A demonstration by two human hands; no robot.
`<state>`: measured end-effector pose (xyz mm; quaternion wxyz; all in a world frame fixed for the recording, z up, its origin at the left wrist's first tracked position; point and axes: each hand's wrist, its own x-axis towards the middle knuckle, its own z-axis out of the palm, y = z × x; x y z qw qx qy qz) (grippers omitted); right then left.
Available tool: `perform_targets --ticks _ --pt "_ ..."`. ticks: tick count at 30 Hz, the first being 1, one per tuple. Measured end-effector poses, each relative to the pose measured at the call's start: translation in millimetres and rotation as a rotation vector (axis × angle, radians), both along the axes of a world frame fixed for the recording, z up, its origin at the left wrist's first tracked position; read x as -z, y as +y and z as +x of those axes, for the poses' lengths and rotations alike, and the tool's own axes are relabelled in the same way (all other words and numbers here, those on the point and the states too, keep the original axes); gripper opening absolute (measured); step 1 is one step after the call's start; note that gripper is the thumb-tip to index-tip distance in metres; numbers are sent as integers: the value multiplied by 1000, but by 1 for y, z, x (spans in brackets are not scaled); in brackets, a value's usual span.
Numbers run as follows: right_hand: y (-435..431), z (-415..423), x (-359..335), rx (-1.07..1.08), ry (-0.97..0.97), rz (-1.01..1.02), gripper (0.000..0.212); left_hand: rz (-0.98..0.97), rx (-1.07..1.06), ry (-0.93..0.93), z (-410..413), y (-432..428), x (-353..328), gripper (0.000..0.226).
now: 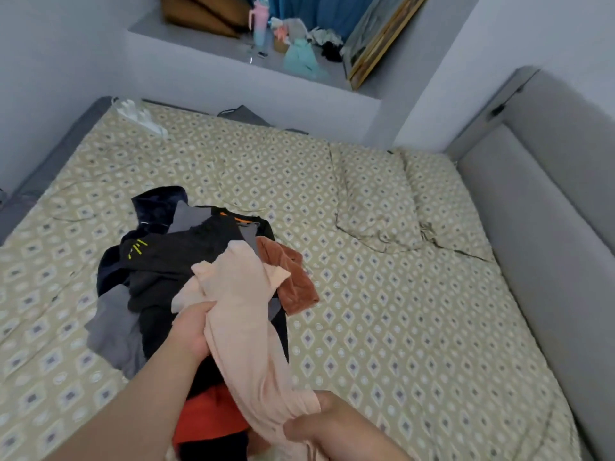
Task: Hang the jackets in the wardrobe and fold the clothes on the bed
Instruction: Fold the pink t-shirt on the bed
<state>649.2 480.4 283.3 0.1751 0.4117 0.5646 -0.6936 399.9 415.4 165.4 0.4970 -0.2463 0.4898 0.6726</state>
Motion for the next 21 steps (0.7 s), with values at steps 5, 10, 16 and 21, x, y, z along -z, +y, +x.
perform_targets --ticks 5,10,16,21 --pt "16 38 2 -144 -185 351 19 -35 266 320 27 11 -70 29" --pt "43 15 -43 212 88 272 24 31 436 614 79 21 -150 52" --pt "74 -30 -109 537 334 -170 38 61 1053 1560 141 14 -216 34" --pt "84 -25 -144 459 410 -221 42 345 1024 1735 147 -19 -230 29"
